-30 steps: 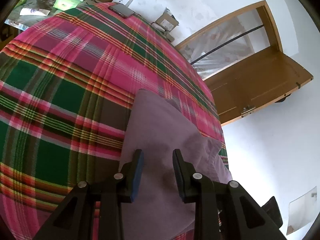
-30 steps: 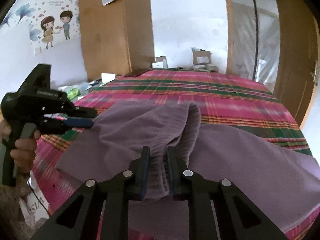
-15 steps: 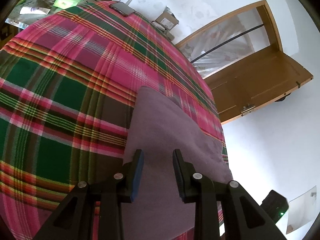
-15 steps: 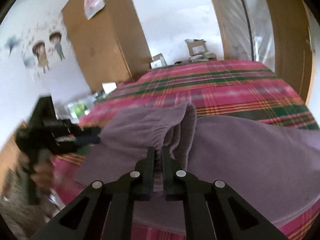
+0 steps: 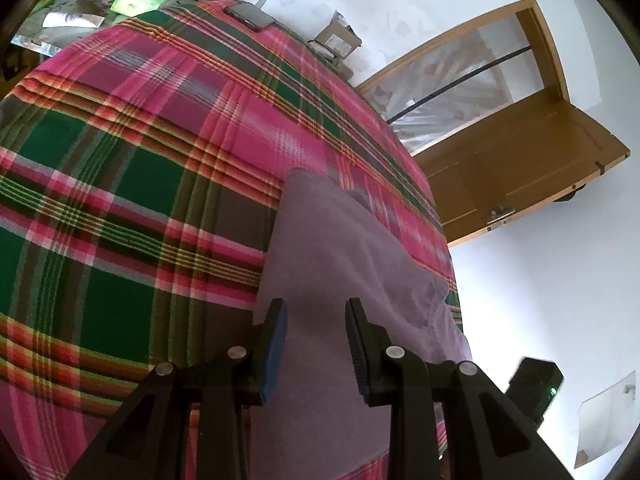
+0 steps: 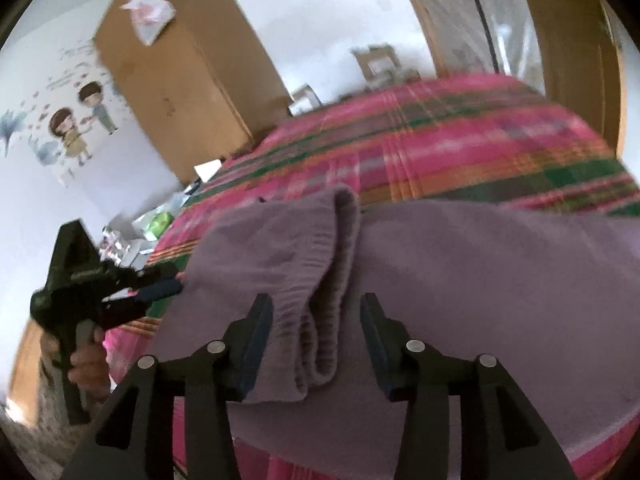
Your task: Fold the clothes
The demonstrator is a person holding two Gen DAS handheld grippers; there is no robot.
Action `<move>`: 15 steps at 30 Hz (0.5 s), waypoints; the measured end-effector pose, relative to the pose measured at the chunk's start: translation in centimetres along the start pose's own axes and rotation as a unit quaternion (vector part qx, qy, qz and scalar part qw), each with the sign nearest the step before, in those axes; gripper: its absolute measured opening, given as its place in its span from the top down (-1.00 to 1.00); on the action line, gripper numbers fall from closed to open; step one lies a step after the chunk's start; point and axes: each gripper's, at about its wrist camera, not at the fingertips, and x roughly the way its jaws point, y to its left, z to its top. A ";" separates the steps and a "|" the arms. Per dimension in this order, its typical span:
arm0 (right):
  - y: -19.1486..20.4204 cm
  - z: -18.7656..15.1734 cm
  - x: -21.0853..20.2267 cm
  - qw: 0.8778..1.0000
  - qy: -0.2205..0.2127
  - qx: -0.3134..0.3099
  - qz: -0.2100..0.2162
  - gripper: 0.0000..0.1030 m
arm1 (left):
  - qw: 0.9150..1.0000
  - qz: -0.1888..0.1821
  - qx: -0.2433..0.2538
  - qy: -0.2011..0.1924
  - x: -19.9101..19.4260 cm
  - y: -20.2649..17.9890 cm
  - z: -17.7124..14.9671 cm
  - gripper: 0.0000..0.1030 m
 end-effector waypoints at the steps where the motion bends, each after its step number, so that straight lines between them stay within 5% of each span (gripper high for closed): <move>1: -0.3 0.1 0.6 1.000 0.015 0.010 0.015 0.07 | 1.000 0.000 -0.001 0.000 0.0 0.1 0.0 0.41; 9: -0.2 0.2 2.9 0.997 0.049 0.033 0.043 0.07 | 1.000 -0.001 -0.004 0.003 -0.1 0.3 -0.2 0.41; 11: 0.1 0.1 3.0 0.997 0.052 0.030 0.045 0.36 | 1.000 -0.001 -0.005 0.003 -0.2 0.4 -0.1 0.41; 15: 0.7 0.1 2.1 0.998 0.039 0.014 0.046 0.57 | 1.000 -0.001 -0.004 0.001 -0.3 0.4 -0.1 0.41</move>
